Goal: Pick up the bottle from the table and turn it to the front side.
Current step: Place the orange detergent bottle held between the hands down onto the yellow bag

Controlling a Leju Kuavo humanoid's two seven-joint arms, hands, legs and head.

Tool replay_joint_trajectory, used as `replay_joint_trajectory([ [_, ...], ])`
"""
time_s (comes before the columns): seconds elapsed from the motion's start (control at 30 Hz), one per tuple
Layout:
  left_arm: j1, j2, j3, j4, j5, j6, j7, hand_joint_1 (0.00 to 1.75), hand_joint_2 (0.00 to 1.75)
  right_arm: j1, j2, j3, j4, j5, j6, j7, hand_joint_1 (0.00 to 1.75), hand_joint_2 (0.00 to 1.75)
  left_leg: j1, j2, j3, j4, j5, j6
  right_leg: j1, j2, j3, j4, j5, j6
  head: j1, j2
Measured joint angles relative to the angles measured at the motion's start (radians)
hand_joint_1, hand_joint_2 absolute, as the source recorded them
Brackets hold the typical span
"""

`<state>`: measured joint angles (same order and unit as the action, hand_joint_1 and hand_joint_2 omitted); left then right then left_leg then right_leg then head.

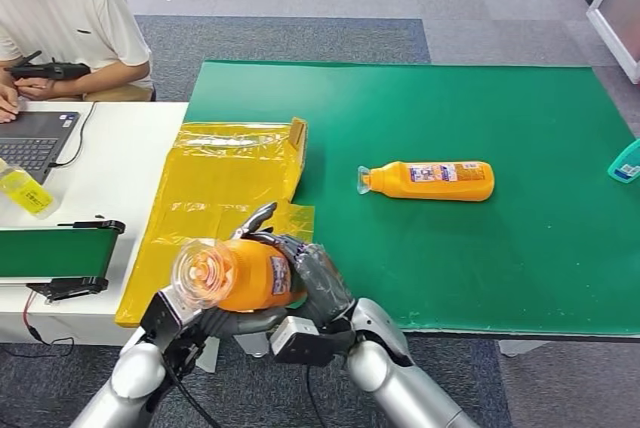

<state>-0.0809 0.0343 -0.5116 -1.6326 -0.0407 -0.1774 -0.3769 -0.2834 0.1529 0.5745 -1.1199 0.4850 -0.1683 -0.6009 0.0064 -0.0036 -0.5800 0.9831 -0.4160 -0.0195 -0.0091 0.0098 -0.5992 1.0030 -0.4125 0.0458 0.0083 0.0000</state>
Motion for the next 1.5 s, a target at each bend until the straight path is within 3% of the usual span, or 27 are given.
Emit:
replay_joint_trajectory([
  [0.37,0.002,0.003,-0.005,0.021,-0.065,0.062,0.001,0.00,1.75,-0.015,0.031,-0.024,0.090,-0.011,-0.006,-0.023,1.75,1.75,0.000,0.000,0.000,0.000,0.000,0.000,0.000,0.001,-0.001,0.000,0.000,0.000,0.000,0.000],
  [0.93,0.013,-0.018,-0.057,-0.052,-0.368,0.320,-0.051,0.00,1.75,0.009,0.035,-0.092,0.169,-0.013,0.030,0.031,1.75,1.75,0.000,0.003,-0.004,0.000,0.001,-0.001,0.000,0.004,-0.005,0.000,0.003,-0.001,0.000,0.000],
  [1.33,0.015,-0.011,-0.070,-0.057,-0.339,0.304,-0.026,0.00,1.75,0.020,0.041,-0.107,0.177,-0.012,0.035,0.024,1.75,1.75,0.000,0.003,-0.004,0.000,0.001,-0.002,0.000,0.004,-0.005,0.000,0.003,-0.001,0.000,0.000],
  [1.37,0.015,-0.009,-0.071,-0.057,-0.335,0.301,-0.024,0.08,1.75,0.022,0.042,-0.108,0.177,-0.012,0.035,0.024,1.75,1.75,0.000,0.003,-0.004,0.000,0.001,-0.002,0.000,0.004,-0.005,0.000,0.003,-0.001,0.000,0.000],
  [1.43,0.015,-0.008,-0.071,-0.057,-0.330,0.297,-0.023,0.85,1.75,0.025,0.043,-0.110,0.177,-0.011,0.035,0.024,1.75,1.75,0.000,0.003,-0.004,0.000,0.001,-0.002,0.000,0.004,-0.005,0.000,0.003,-0.001,0.000,0.000],
  [1.47,0.015,-0.008,-0.071,-0.057,-0.326,0.294,-0.019,0.98,1.75,0.026,0.044,-0.111,0.176,-0.010,0.034,0.024,1.75,1.75,0.000,0.003,-0.004,0.000,0.001,-0.002,0.000,0.004,-0.005,0.000,0.003,-0.001,0.000,0.000],
  [1.5,0.015,-0.008,-0.071,-0.057,-0.319,0.288,-0.013,1.01,1.75,0.027,0.044,-0.112,0.175,-0.010,0.034,0.025,1.75,1.75,0.000,0.003,-0.004,0.000,0.001,-0.002,0.001,0.004,-0.005,0.000,0.003,-0.001,0.000,0.000],
])
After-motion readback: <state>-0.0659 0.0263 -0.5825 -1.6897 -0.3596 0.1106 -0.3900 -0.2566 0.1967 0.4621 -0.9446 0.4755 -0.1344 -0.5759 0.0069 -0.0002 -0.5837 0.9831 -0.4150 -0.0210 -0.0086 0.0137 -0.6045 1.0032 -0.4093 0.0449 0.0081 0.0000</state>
